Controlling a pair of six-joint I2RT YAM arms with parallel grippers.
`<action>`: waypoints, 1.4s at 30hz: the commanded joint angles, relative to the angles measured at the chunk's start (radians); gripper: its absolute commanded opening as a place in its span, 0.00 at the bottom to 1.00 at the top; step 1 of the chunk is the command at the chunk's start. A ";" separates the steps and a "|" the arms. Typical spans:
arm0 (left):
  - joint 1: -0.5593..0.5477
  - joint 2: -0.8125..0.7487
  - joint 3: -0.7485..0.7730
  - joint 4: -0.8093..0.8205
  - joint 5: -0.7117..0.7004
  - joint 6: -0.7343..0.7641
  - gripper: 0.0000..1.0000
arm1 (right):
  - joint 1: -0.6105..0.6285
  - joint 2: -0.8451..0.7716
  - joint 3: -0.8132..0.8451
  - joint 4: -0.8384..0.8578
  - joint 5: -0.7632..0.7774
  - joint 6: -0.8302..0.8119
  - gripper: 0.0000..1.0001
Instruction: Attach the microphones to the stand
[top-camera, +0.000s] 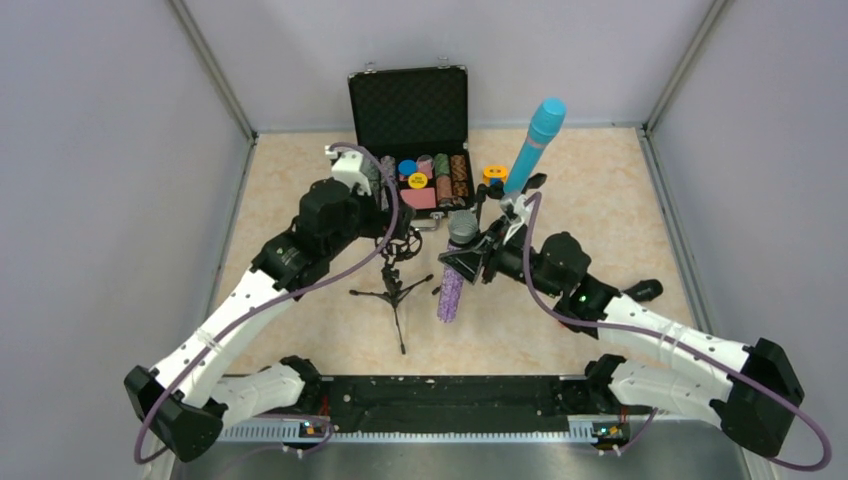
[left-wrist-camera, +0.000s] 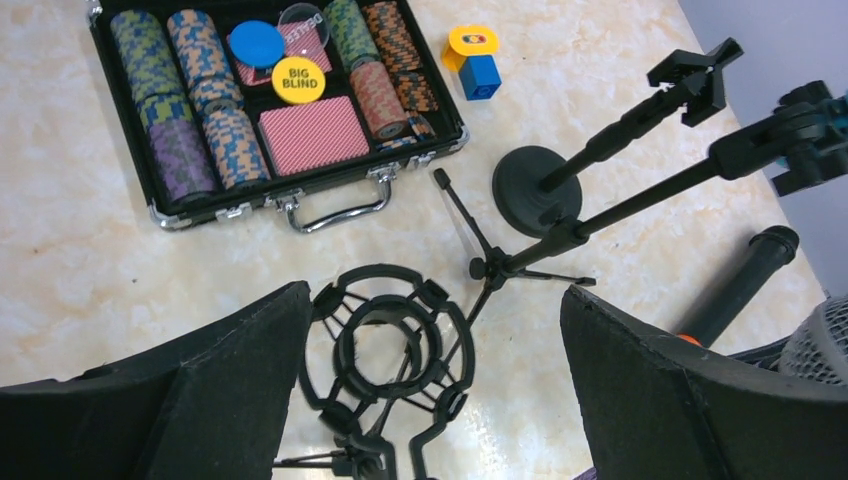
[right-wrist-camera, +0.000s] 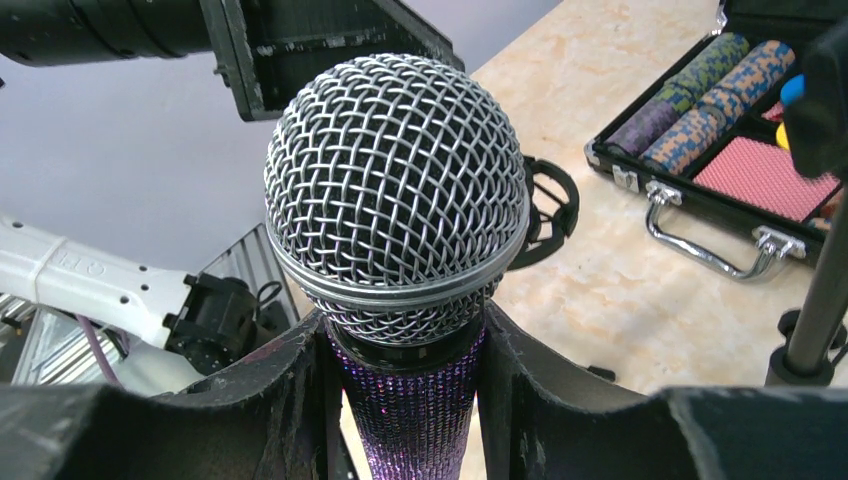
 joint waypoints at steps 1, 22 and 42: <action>0.099 -0.078 -0.044 0.042 0.136 -0.072 0.99 | 0.007 0.044 0.130 0.055 -0.021 -0.049 0.00; 0.400 -0.250 -0.303 0.031 0.298 -0.212 0.99 | 0.006 0.380 0.583 0.074 -0.027 -0.168 0.00; 0.404 -0.301 -0.389 0.027 0.259 -0.196 0.99 | -0.038 0.595 0.739 -0.004 0.046 -0.179 0.00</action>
